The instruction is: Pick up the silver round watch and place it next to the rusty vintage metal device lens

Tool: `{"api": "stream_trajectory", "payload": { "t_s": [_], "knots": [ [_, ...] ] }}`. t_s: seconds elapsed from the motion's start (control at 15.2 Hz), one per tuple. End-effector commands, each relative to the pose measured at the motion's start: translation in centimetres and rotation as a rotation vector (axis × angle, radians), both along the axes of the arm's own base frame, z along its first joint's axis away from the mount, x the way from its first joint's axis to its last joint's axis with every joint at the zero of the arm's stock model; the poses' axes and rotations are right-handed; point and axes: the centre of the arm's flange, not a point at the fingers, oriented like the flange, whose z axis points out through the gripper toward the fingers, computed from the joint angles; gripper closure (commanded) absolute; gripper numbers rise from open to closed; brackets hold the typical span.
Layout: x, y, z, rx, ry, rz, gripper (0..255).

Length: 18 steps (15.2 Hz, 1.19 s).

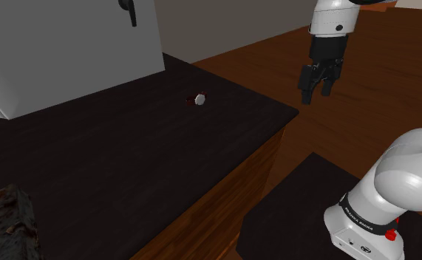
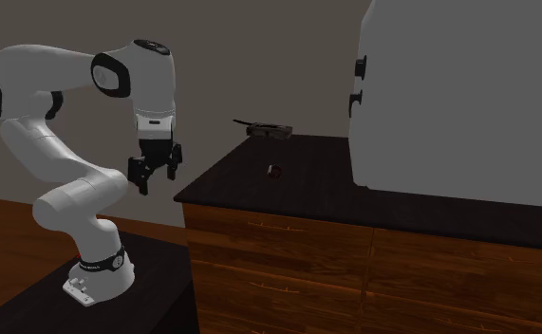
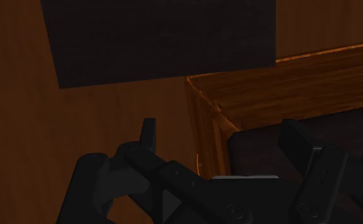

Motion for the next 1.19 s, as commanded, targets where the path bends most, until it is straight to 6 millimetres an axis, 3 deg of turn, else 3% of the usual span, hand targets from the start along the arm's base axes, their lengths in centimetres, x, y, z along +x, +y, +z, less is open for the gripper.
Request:
{"api": "stream_trajectory", "payload": {
  "t_s": [0.0, 1.12],
  "knots": [
    [0.0, 0.0, 0.0, 0.000, 0.000, 0.000, 0],
    [17.5, 11.3, 1.6, 0.128, -0.051, 0.078, 0]
  ]
}}
